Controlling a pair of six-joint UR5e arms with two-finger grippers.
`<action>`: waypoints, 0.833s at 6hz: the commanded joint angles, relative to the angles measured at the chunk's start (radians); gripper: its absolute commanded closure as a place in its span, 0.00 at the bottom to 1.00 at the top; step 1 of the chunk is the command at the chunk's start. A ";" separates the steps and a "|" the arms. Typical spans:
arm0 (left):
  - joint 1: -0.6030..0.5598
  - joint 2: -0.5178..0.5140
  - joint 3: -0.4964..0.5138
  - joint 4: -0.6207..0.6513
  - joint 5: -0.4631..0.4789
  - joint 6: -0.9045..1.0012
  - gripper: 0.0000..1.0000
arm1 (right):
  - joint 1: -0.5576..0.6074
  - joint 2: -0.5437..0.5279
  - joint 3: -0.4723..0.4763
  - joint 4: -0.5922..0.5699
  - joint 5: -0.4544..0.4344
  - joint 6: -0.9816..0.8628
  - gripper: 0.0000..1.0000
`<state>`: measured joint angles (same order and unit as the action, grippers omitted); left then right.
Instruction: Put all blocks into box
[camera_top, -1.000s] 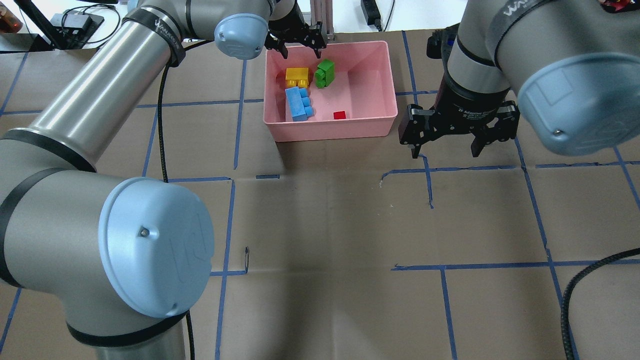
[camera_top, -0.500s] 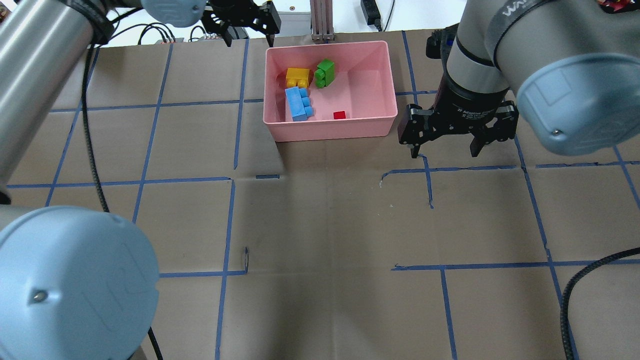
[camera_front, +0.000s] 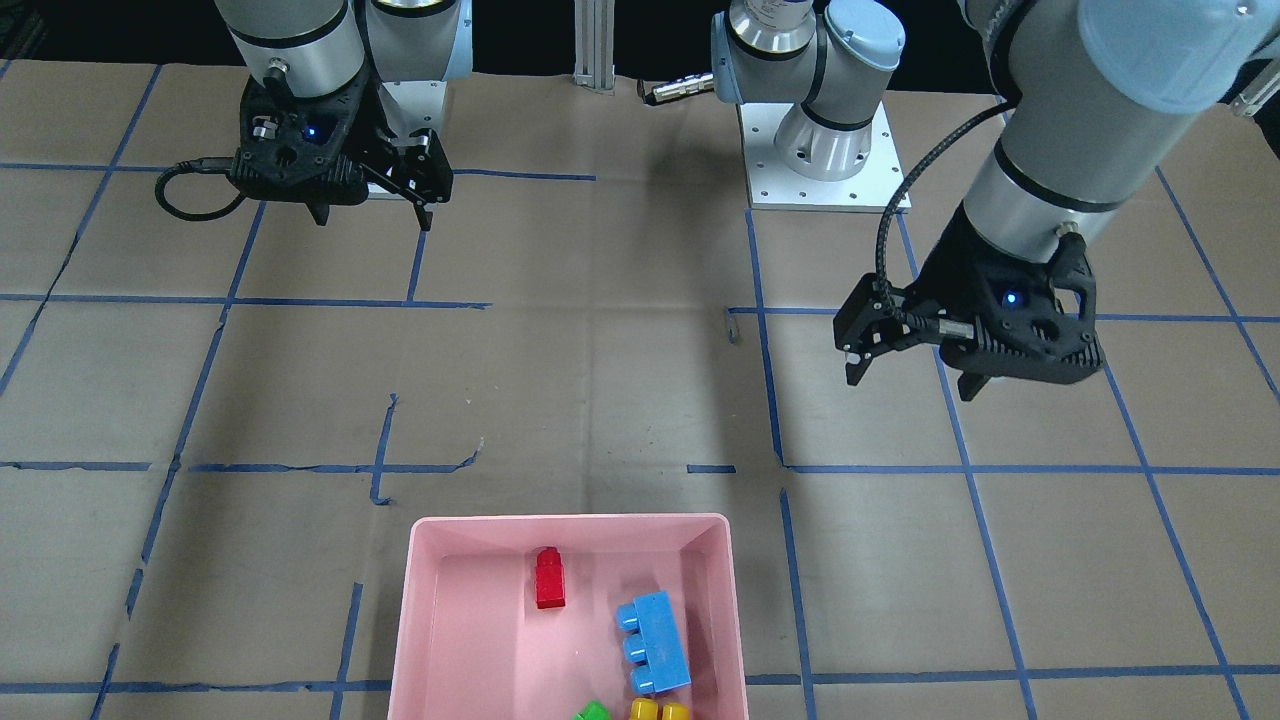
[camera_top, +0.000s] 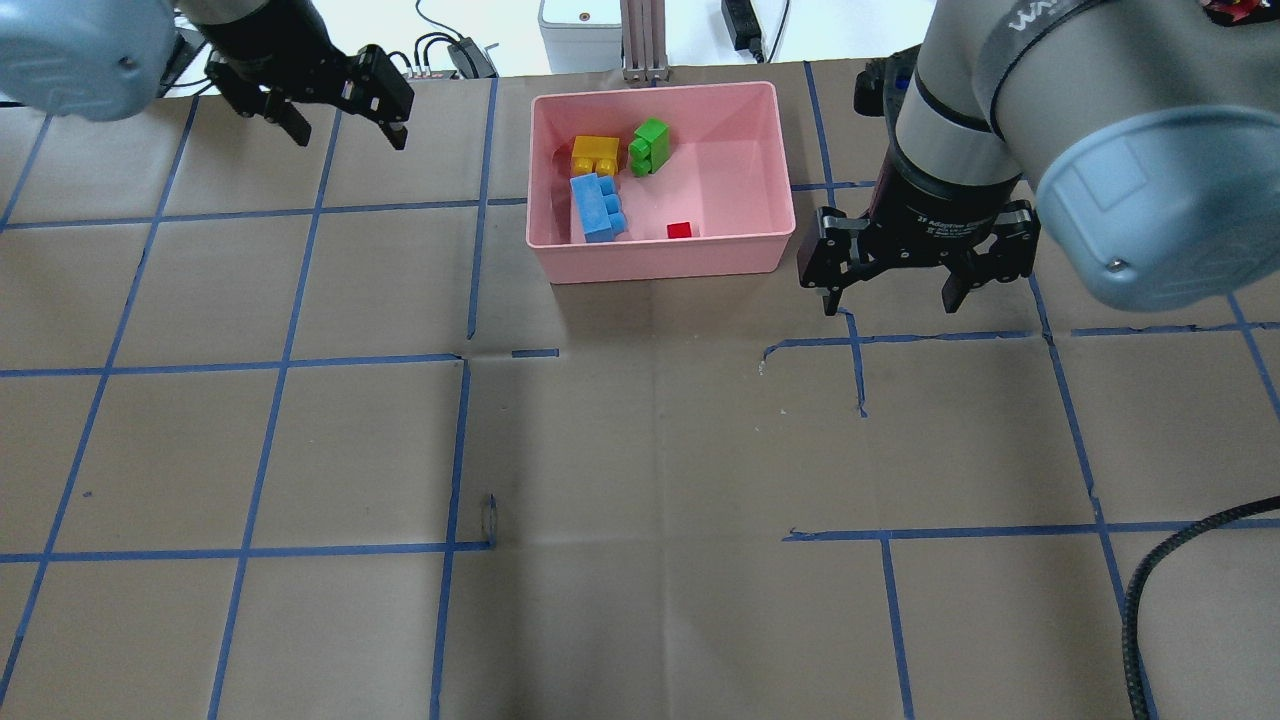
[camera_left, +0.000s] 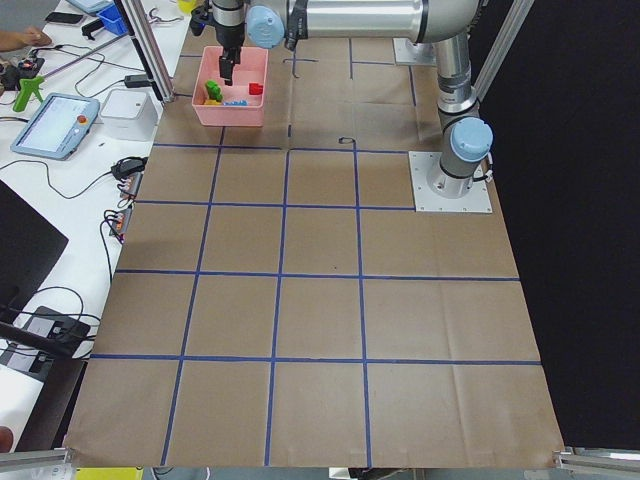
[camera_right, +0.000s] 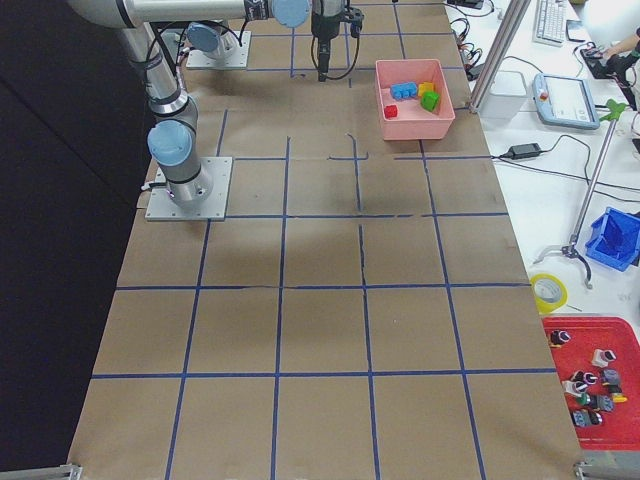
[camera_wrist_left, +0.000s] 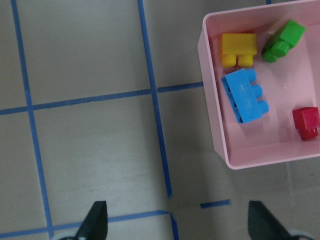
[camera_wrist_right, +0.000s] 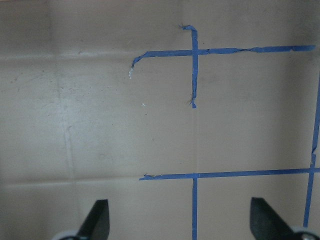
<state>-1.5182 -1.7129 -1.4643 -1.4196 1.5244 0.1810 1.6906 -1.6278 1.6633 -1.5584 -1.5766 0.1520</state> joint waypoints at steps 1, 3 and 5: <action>-0.006 0.132 -0.090 -0.036 -0.001 -0.012 0.00 | 0.000 -0.001 -0.004 0.000 0.000 0.000 0.00; -0.043 0.160 -0.094 -0.076 0.003 -0.040 0.00 | 0.000 0.002 -0.007 0.000 0.001 0.001 0.00; -0.046 0.156 -0.094 -0.076 0.006 -0.041 0.00 | 0.000 0.000 -0.005 0.001 0.000 0.001 0.00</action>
<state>-1.5624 -1.5557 -1.5580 -1.4955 1.5287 0.1403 1.6905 -1.6265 1.6577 -1.5574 -1.5766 0.1533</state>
